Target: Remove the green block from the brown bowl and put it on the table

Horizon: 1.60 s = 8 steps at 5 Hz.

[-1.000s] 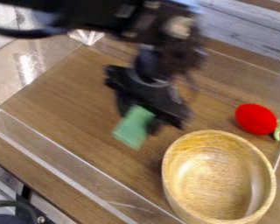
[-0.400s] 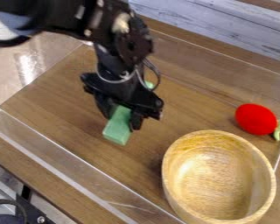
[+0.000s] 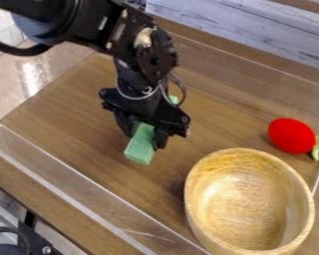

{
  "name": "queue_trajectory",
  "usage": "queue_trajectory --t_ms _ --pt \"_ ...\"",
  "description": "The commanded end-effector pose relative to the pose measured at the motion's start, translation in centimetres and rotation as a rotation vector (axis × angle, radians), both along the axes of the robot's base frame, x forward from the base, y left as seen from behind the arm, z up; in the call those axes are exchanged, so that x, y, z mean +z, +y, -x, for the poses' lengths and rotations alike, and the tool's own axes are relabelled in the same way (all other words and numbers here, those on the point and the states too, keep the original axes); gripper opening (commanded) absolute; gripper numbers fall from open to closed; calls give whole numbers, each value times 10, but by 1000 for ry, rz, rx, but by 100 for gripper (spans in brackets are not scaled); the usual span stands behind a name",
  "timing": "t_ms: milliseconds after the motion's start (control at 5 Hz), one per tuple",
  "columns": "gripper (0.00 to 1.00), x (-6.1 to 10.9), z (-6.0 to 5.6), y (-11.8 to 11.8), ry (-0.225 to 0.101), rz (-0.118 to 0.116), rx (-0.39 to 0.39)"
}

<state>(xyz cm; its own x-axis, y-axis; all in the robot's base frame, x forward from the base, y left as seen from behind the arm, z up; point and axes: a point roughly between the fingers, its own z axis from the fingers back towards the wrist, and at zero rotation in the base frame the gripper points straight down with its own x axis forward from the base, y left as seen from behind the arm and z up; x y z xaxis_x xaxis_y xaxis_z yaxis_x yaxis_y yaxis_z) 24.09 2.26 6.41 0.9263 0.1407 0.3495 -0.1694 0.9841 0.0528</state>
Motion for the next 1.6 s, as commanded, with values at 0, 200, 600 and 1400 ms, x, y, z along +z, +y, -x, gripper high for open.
queue_trajectory --t_ms 0,200,600,1400 --pt "0 -1 -7 4 -28 -1 -63" --pt "0 -5 -8 1 -27 -2 -22" --pt "0 -13 -13 6 -30 -2 32" --pt "0 -32 -22 17 -28 11 121"
